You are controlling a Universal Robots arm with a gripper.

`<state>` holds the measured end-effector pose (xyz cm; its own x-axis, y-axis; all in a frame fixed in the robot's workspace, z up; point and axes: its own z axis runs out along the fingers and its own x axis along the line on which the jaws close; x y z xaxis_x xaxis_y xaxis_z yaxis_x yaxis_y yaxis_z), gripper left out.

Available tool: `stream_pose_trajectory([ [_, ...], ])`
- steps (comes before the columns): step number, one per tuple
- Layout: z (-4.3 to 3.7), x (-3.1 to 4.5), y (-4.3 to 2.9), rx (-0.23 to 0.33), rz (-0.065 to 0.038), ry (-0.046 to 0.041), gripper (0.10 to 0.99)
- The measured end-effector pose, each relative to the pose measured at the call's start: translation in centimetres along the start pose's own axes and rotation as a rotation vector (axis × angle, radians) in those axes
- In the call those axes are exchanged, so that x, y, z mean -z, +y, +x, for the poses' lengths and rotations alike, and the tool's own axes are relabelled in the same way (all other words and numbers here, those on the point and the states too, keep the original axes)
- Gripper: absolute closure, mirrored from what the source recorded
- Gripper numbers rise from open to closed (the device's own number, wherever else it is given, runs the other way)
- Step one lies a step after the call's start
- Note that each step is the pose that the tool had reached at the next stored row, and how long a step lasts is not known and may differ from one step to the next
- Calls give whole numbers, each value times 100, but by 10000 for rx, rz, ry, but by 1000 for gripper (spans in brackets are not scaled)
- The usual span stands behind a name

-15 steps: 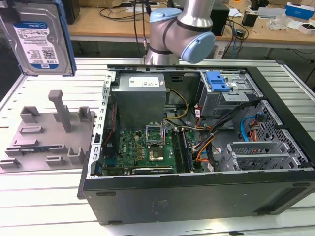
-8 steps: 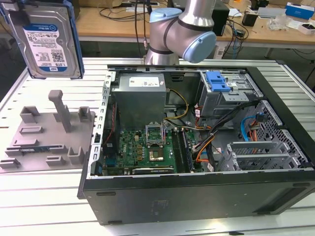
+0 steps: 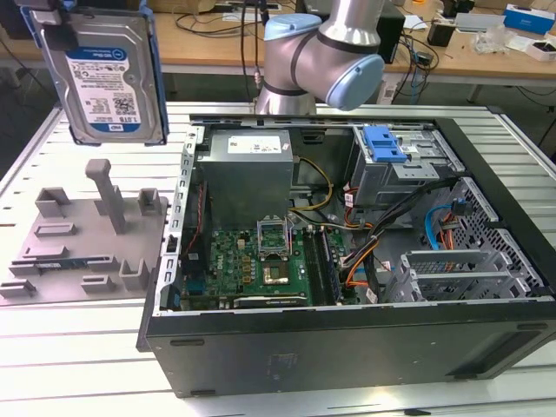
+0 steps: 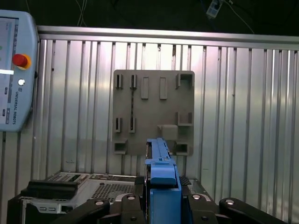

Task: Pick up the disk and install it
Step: 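Pick up the disk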

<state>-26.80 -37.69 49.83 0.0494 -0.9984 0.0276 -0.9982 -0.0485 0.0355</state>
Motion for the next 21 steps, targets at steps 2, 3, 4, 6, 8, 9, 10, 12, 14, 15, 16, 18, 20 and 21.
stream_pose_trajectory([
  [2, 20, 0, -57, 8, 0, 20, 718],
  [3, 38, 0, -84, 8, 0, 42, 718],
  [4, 57, 0, -102, 8, -1, 65, 718],
  [6, 133, 0, -147, 5, -5, 115, 718],
  [8, 209, -1, -185, 5, -10, 153, 718],
  [9, 247, -1, -207, 2, -12, 170, 718],
  [10, 278, -1, -228, 4, -15, 184, 718],
  [12, 452, 2, -444, 4, -39, 196, 718],
  [14, 503, 7, -623, 15, -43, 197, 718],
  [15, 513, 8, -670, 17, -43, 196, 718],
  [16, 528, 9, -737, 17, -47, 196, 718],
  [18, 555, 11, -841, 19, -52, 196, 718],
  [20, 580, 14, -943, 21, -58, 196, 718],
  [21, 590, 15, -986, 20, -59, 195, 718],
])
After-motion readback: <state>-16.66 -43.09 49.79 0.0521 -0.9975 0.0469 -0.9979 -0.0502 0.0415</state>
